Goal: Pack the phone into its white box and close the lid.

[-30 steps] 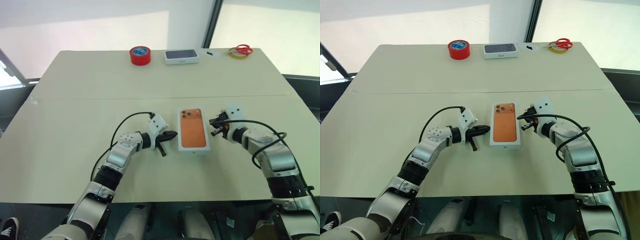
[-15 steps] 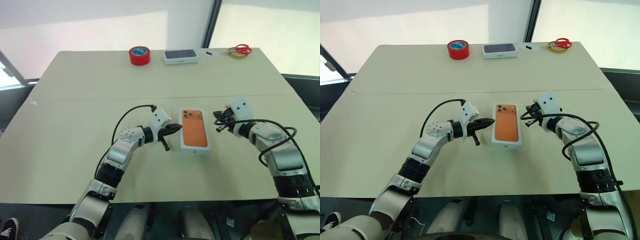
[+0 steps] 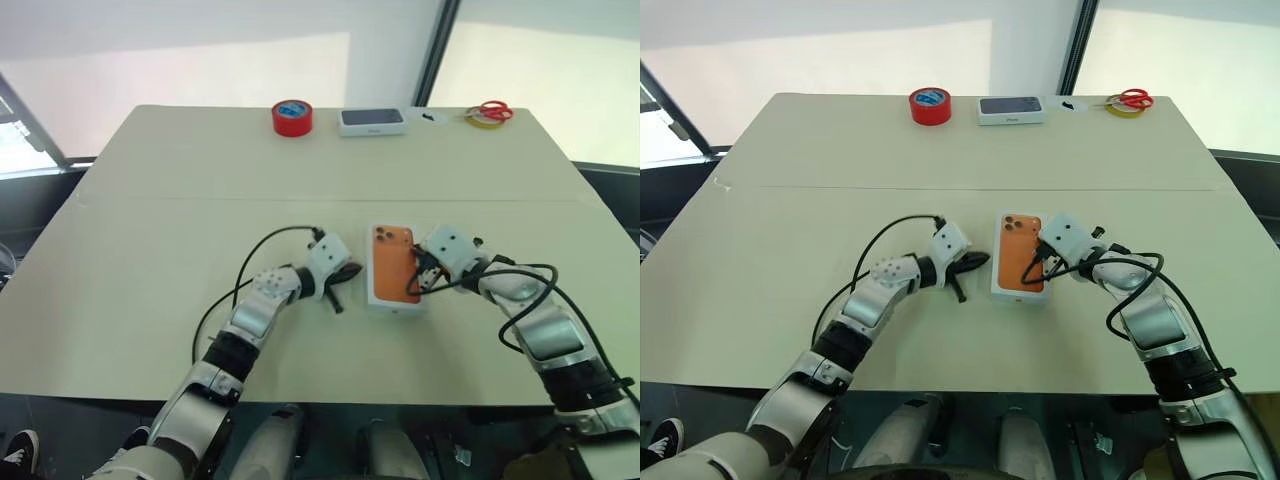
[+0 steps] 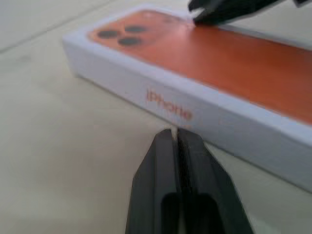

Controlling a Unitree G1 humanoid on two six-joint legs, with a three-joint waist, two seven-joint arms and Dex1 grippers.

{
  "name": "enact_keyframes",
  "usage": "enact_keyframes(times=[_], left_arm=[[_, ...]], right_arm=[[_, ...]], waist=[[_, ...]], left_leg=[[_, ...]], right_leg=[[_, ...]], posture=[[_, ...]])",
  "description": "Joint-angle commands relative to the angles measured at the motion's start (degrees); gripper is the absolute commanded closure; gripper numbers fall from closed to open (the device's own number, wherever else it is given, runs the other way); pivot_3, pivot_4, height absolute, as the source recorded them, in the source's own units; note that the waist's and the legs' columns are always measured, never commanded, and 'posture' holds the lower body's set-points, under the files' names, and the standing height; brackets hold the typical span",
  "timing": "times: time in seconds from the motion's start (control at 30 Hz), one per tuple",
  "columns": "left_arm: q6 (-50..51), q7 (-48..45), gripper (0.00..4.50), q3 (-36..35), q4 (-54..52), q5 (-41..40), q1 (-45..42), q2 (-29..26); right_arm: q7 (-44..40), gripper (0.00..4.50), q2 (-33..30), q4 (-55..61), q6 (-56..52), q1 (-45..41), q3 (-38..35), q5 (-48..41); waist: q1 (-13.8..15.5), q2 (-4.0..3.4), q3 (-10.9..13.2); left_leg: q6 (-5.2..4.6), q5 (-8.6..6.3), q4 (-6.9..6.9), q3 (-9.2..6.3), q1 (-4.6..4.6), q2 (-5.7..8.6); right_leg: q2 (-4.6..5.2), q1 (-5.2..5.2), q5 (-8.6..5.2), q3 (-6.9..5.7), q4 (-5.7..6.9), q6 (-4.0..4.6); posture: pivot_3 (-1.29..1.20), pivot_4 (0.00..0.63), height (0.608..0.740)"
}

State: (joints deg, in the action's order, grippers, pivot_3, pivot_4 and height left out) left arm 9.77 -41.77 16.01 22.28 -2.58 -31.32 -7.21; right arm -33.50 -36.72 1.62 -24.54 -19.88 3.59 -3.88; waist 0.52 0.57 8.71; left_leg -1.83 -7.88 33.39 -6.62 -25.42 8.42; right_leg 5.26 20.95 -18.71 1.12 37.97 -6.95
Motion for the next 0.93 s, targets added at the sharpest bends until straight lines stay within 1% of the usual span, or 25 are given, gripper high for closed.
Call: enact_keyframes(times=[0.03, 0.07, 0.13, 0.17, 0.2, 0.23, 0.3, 0.4, 0.57, 0.63, 0.73, 0.8, 0.93], left_arm=[[0.1, -2.6, 2.79, -5.0, -4.8, -4.5, 0.7, -2.8], [0.8, -4.2, 2.37, -7.0, -7.5, -7.1, 1.0, -4.2], [3.1, -6.9, 1.37, -10.9, -12.6, -11.8, 1.8, -7.6], [3.9, -7.7, 0.83, -12.3, -14.2, -13.2, 2.1, -9.2], [4.6, -8.3, 0.35, -13.5, -15.4, -14.1, 2.5, -10.8], [5.4, -9.2, 0.06, -15.4, -16.8, -15.6, 3.2, -13.0], [7.0, -10.3, 0.06, -18.4, -18.8, -18.1, 4.4, -16.1], [9.0, -11.1, 0.06, -20.4, -21.7, -19.9, 6.7, -19.6], [13.5, -10.3, 0.06, -23.2, -27.5, -23.6, 11.8, -22.5], [13.6, -10.8, 0.06, -24.2, -28.9, -23.6, 14.5, -24.6], [12.3, -11.5, 0.06, -26.2, -28.9, -23.4, 17.9, -27.6], [11.2, -11.7, 0.06, -27.2, -28.4, -23.2, 19.1, -28.9], [13.3, -11.0, 0.06, -29.3, -28.0, -25.0, 19.2, -30.1]], right_arm=[[-2.4, 2.20, -0.3, -0.2, 2.7, -0.9, -4.5, -3.5], [-4.5, 1.80, -1.0, 0.2, 3.9, -0.5, -5.4, -4.9], [-8.9, 0.81, -2.6, 1.0, 6.0, 0.4, -7.4, -7.8], [-10.4, 0.22, -3.2, 1.2, 6.9, 0.7, -8.4, -8.9], [-11.9, 0.00, -3.8, 1.4, 7.8, 1.1, -9.3, -9.8], [-14.6, 0.00, -4.8, 2.1, 6.7, 1.8, -10.6, -12.4], [-17.8, 0.00, -6.1, 2.7, 6.8, 2.9, -12.3, -14.7], [-20.0, 0.00, -7.1, 3.4, 8.3, 4.3, -14.0, -16.5], [-23.0, 0.00, -8.2, 7.0, 6.3, 7.1, -17.0, -21.1], [-24.8, 0.00, -9.9, 8.3, 7.3, 9.7, -18.1, -21.2], [-26.9, 0.00, -12.2, 8.4, 9.9, 13.5, -20.1, -20.4], [-27.3, 0.00, -13.2, 7.9, 10.6, 14.2, -21.0, -20.4], [-28.1, 0.00, -13.7, 7.6, 10.8, 14.7, -21.8, -20.8]], waist=[[-0.2, 0.02, 0.0], [-0.4, 0.02, 0.0], [-1.0, 0.00, 0.1], [-1.2, -0.02, 0.1], [-1.2, -0.03, 0.1], [-1.2, -0.03, 0.1], [-1.2, -0.04, 0.1], [-1.2, -0.04, 0.1], [-1.0, -0.05, 0.1], [-1.0, -0.05, 0.1], [-1.0, -0.09, 0.1], [-1.1, -0.13, 0.1], [-1.1, -0.14, 0.2]], left_leg=[[0.00, 0.01, -0.06, 0.00, -0.02, 0.00], [0.02, 0.03, -0.09, 0.00, -0.06, -0.01], [0.07, 0.11, -0.21, 0.02, -0.22, -0.02], [0.04, 0.17, -0.24, 0.00, -0.24, -0.04], [0.04, 0.18, -0.26, -0.01, -0.24, -0.05], [0.04, 0.19, -0.26, 0.00, -0.20, -0.05], [0.06, 0.17, -0.24, 0.00, -0.17, -0.04], [0.13, 0.11, -0.26, 0.00, -0.13, -0.05], [0.12, 0.09, -0.26, 0.01, -0.17, -0.04], [0.11, 0.08, -0.27, 0.01, -0.18, -0.04], [0.12, 0.08, -0.35, 0.03, -0.17, -0.05], [0.12, 0.07, -0.36, 0.04, -0.17, -0.05], [0.12, 0.06, -0.37, 0.06, -0.17, -0.06]], right_leg=[[0.00, 0.06, 0.00, 0.00, 0.00, 0.00], [0.00, 0.13, 0.01, 0.01, 0.01, -0.01], [-0.01, 0.39, 0.01, 0.07, 0.06, -0.01], [-0.04, 0.42, 0.01, 0.05, 0.09, -0.01], [-0.04, 0.43, 0.01, 0.05, 0.10, -0.01], [-0.04, 0.40, 0.01, 0.05, 0.10, -0.01], [-0.03, 0.35, 0.01, 0.06, 0.09, -0.01], [-0.03, 0.32, 0.00, 0.07, 0.08, 0.00], [0.01, 0.32, -0.01, 0.10, 0.03, 0.02], [0.01, 0.34, -0.01, 0.11, 0.03, 0.03], [0.04, 0.36, -0.11, 0.12, 0.00, 0.20], [0.04, 0.37, -0.13, 0.14, 0.00, 0.23], [0.06, 0.36, -0.20, 0.15, 0.00, 0.34]], posture=[[0.00, 0.150, 0.736], [0.00, 0.150, 0.736], [0.00, 0.150, 0.736], [0.00, 0.150, 0.736], [0.00, 0.150, 0.736], [0.00, 0.150, 0.736], [0.00, 0.150, 0.736], [0.00, 0.150, 0.736], [0.00, 0.150, 0.736], [0.00, 0.150, 0.736], [0.00, 0.150, 0.736], [0.00, 0.150, 0.736], [0.00, 0.150, 0.736]])
